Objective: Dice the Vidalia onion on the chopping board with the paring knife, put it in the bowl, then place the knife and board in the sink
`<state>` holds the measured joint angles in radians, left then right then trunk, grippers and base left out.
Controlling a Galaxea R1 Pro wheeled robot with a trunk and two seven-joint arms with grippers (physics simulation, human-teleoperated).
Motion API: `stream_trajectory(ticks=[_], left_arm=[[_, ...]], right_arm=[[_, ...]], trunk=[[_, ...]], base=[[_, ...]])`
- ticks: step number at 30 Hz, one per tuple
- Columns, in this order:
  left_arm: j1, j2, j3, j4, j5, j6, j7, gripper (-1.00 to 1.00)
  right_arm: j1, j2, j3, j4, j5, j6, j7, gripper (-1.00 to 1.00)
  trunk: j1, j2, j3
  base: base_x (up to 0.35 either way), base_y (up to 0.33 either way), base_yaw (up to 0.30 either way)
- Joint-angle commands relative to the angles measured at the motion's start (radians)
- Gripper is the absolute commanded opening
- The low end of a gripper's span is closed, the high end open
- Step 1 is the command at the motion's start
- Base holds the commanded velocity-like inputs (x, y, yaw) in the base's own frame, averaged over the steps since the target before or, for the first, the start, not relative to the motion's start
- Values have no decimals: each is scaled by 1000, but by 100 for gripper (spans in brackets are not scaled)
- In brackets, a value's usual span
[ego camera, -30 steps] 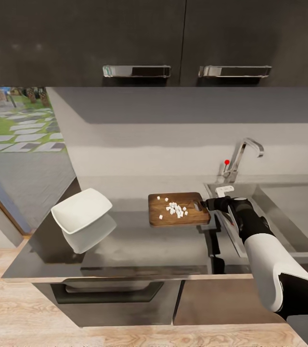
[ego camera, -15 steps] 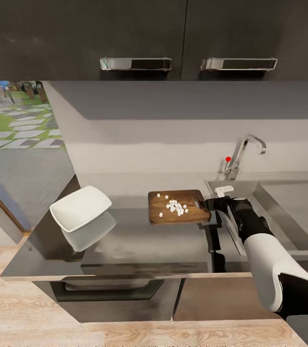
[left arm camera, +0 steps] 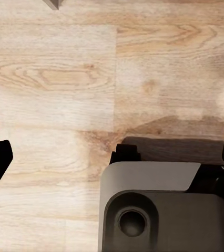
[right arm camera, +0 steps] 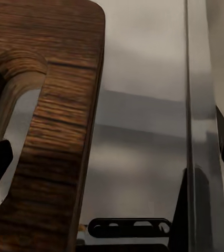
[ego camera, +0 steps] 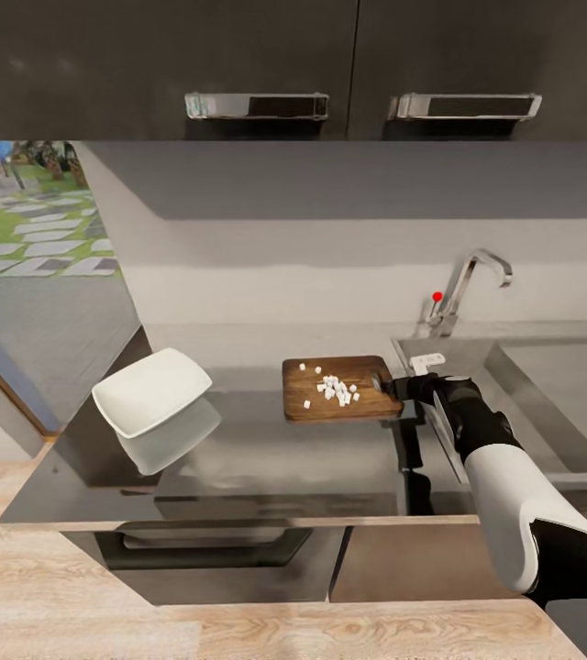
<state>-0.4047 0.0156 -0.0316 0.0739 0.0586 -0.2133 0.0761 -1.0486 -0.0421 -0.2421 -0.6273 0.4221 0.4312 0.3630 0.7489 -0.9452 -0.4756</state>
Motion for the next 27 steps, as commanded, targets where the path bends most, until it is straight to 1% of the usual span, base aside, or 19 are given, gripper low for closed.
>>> stream_trajectory(ticks=[1,16,27], left_arm=[[-2,0,-4,4,6,-8,1,100],[-2,0,-4,5,6,-8,1,100],[-2,0,-4,5,6,-8,1,100]], right_arm=[[-1,1,-5,-2,10,3,9,100],[-1,2,-5,-2,10,2,10,100],[-1,2,-5,-2,10,3,10,100]], trunk=[[0,-1,-3],[0,-1,-25],[0,-1,-27]], base=[[0,0,0],[0,0,0],[0,0,0]])
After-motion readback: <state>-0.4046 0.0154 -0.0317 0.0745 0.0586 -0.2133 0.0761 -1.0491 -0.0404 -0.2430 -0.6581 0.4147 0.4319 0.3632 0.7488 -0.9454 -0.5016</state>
